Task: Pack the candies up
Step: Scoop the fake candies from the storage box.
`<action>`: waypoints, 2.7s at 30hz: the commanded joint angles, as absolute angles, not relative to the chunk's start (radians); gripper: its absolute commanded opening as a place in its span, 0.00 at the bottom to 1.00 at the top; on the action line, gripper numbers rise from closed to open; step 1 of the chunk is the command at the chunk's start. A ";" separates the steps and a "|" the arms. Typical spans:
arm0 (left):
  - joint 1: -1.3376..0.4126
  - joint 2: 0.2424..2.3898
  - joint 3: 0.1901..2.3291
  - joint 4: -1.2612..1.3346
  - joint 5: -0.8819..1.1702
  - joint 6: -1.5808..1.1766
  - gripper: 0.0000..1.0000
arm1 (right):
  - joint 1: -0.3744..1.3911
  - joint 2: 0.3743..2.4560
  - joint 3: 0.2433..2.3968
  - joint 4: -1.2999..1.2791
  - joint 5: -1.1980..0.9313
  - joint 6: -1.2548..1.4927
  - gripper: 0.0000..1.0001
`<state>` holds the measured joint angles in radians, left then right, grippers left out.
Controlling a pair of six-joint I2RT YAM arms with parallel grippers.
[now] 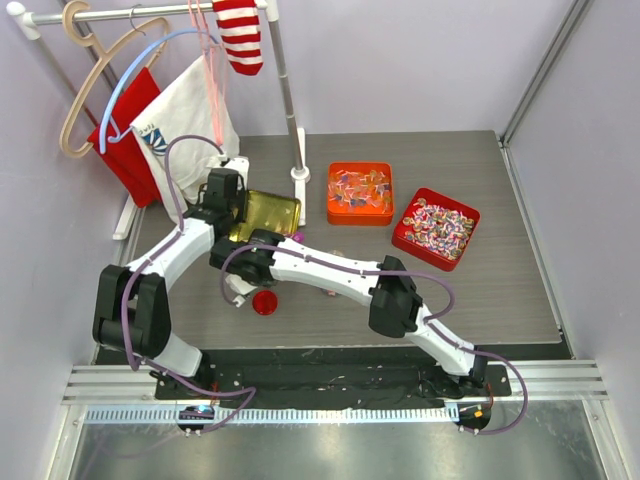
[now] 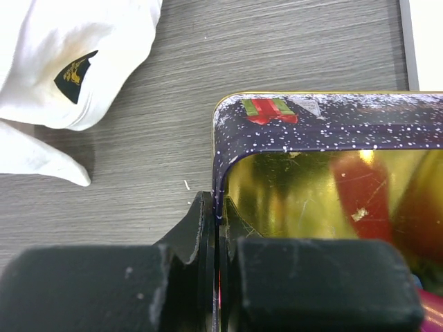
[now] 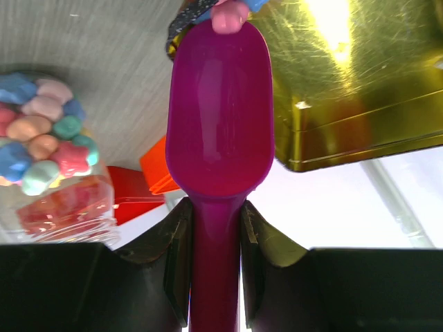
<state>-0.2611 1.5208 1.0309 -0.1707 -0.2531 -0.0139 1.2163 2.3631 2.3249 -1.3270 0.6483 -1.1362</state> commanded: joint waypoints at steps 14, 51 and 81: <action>-0.290 1.470 1.062 -0.078 -0.258 -0.032 0.00 | 1.184 2.332 2.342 -1.348 0.575 -0.807 0.01; -0.290 1.496 1.061 -0.078 -0.259 -0.034 0.00 | 1.149 2.194 2.054 -1.020 0.679 -0.863 0.01; -0.061 1.710 1.112 -0.133 0.583 -0.285 0.00 | 1.157 1.960 2.246 -1.216 0.627 -0.927 0.01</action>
<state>-0.0856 1.7023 1.0592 -0.1627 0.3763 -0.2119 1.1545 1.9678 2.1880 -1.1461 0.6353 -0.9154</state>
